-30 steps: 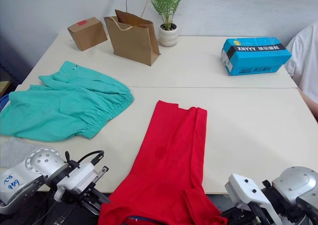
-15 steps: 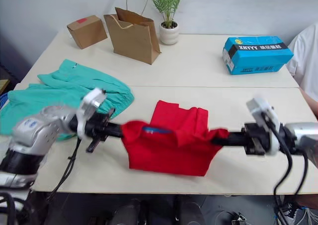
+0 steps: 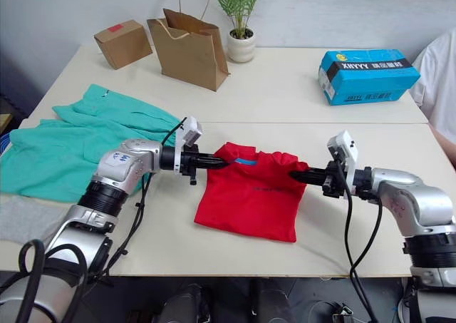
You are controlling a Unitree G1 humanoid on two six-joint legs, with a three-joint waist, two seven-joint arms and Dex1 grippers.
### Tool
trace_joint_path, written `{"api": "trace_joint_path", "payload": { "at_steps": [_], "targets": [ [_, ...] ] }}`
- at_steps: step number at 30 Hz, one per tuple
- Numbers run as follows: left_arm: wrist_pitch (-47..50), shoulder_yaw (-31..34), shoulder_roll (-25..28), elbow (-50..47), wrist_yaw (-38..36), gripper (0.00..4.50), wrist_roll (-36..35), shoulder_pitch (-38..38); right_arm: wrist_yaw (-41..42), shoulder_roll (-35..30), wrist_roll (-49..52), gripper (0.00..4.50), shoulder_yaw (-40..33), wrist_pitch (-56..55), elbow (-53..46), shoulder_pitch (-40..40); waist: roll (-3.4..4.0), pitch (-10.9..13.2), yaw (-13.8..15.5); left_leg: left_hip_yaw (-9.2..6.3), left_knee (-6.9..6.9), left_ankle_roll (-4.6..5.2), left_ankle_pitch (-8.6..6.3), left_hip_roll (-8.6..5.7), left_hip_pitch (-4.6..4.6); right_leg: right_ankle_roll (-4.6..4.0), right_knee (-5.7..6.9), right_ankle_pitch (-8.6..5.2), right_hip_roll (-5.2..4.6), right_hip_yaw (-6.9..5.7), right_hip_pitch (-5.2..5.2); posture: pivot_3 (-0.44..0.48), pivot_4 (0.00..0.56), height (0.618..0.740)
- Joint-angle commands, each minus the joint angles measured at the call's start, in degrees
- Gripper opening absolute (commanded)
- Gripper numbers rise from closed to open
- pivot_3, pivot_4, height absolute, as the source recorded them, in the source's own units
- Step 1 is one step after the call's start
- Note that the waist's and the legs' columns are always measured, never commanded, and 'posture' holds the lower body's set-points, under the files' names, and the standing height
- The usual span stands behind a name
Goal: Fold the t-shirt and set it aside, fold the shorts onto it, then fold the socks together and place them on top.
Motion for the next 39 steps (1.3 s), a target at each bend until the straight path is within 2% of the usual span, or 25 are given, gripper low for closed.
{"api": "trace_joint_path", "payload": {
  "at_steps": [1,5,11,16,20,22,23,26,30,31,34,36,37,39],
  "targets": [
    [-0.59,3.07,0.34,-2.07,-0.23,0.02,-0.06,0.52,-1.37,0.88,-2.99,0.0,-2.55,-4.77,1.07,-0.13,0.0,0.0,-0.19,0.01,0.0,0.0,0.0,0.01,0.0,0.0,0.01,0.0,0.0,0.0,-0.01,0.0,0.15,0.74],
    [-3.09,5.89,-1.5,0.21,2.24,0.02,0.34,0.98,-2.14,1.92,-5.79,0.0,-3.7,-9.0,4.53,-0.45,0.0,0.0,-0.1,0.05,0.01,-0.02,0.01,0.02,0.07,0.0,0.12,0.0,0.0,0.02,0.0,0.0,0.15,0.74],
    [-8.6,8.22,-4.32,5.76,3.34,0.02,1.52,-0.01,-6.17,7.79,-9.42,0.0,-4.94,-17.39,7.82,-2.62,0.0,0.0,-0.21,0.08,0.07,-0.02,0.01,0.01,0.1,0.0,0.2,0.0,0.01,0.05,0.01,0.0,0.15,0.74],
    [-12.31,9.55,-6.51,11.36,5.14,0.02,2.96,-1.79,-9.31,10.91,-12.55,0.0,-4.12,-20.12,10.65,-3.91,0.0,0.0,-0.15,0.13,0.07,-0.04,0.03,0.01,0.11,0.0,0.24,0.0,0.0,0.07,-0.03,0.0,0.15,0.74],
    [-15.67,10.99,-7.91,14.92,6.42,0.02,3.78,-2.49,-15.29,13.55,-16.69,0.0,-4.24,-22.36,15.22,-5.11,0.0,0.0,-0.19,0.14,0.06,-0.04,0.03,0.01,0.13,0.0,0.25,0.0,0.0,0.07,-0.02,0.0,0.15,0.74],
    [-16.74,11.29,-8.19,15.59,8.43,0.49,4.75,-2.03,-16.54,14.78,-16.13,0.0,-5.56,-22.47,14.96,-4.48,0.0,0.0,-0.2,0.16,0.06,-0.04,0.03,0.02,0.13,0.0,0.27,0.0,-0.01,0.09,-0.03,0.0,0.15,0.74],
    [-16.56,11.29,-8.14,15.67,8.44,0.68,4.92,-1.72,-17.14,14.93,-16.57,0.51,-5.9,-23.55,14.86,-4.2,0.0,0.0,-0.28,0.16,0.05,-0.04,0.03,0.02,0.13,0.0,0.27,0.0,-0.01,0.09,-0.04,0.0,0.15,0.74],
    [-16.84,12.71,-7.42,15.18,9.32,1.61,4.95,-1.12,-19.7,13.44,-18.92,1.41,-7.59,-27.83,16.31,-4.49,0.0,0.0,-0.23,0.18,0.04,-0.04,0.03,0.02,0.13,0.0,0.29,0.0,-0.01,0.11,-0.06,0.0,0.15,0.74],
    [-27.48,15.33,-5.92,14.09,16.91,2.83,8.37,-0.82,-21.06,11.23,-17.92,2.75,-12.23,-29.79,16.6,-4.65,0.01,0.0,-0.25,0.2,0.05,-0.04,0.03,0.01,0.13,0.0,0.29,0.0,-0.02,0.12,-0.06,0.0,0.15,0.74],
    [-28.57,15.85,-5.64,12.93,16.35,3.13,7.93,-0.56,-20.37,10.84,-17.29,3.09,-12.87,-29.9,14.96,-3.9,0.01,0.0,-0.27,0.2,0.03,-0.04,0.03,0.02,0.14,-0.01,0.3,0.0,-0.01,0.14,-0.07,0.0,0.15,0.74],
    [-31.14,15.75,-4.98,6.55,9.21,4.01,5.15,2.67,-17.23,11.05,-13.66,3.14,-13.87,-28.99,6.44,-1.08,0.01,-0.01,-0.25,0.21,-0.05,-0.05,0.03,0.03,0.17,-0.01,0.28,0.0,0.0,0.13,-0.06,0.0,0.15,0.74],
    [-32.88,14.72,-4.55,3.2,4.66,4.01,4.39,4.96,-15.91,11.59,-11.81,3.14,-13.37,-27.69,1.57,0.21,0.02,-0.01,-0.26,0.26,-0.09,-0.07,0.03,0.04,0.19,-0.01,0.27,0.0,0.01,0.15,-0.06,0.0,0.15,0.74],
    [-33.41,14.24,-4.41,1.34,2.36,4.05,3.82,6.3,-14.99,11.56,-11.63,2.71,-12.19,-27.16,-1.2,1.17,0.02,-0.01,-0.26,0.28,-0.08,-0.07,0.03,0.04,0.21,-0.01,0.28,0.0,0.02,0.16,-0.06,0.0,0.15,0.74],
    [-32.16,11.74,-3.75,-2.02,-3.04,3.43,3.26,9.11,-14.17,11.86,-14.12,2.16,-7.52,-26.81,-6.02,2.6,0.02,-0.01,-0.25,0.29,-0.04,-0.08,0.04,0.03,0.23,-0.01,0.32,0.0,0.02,0.2,-0.06,0.0,0.15,0.74]
  ]
}}
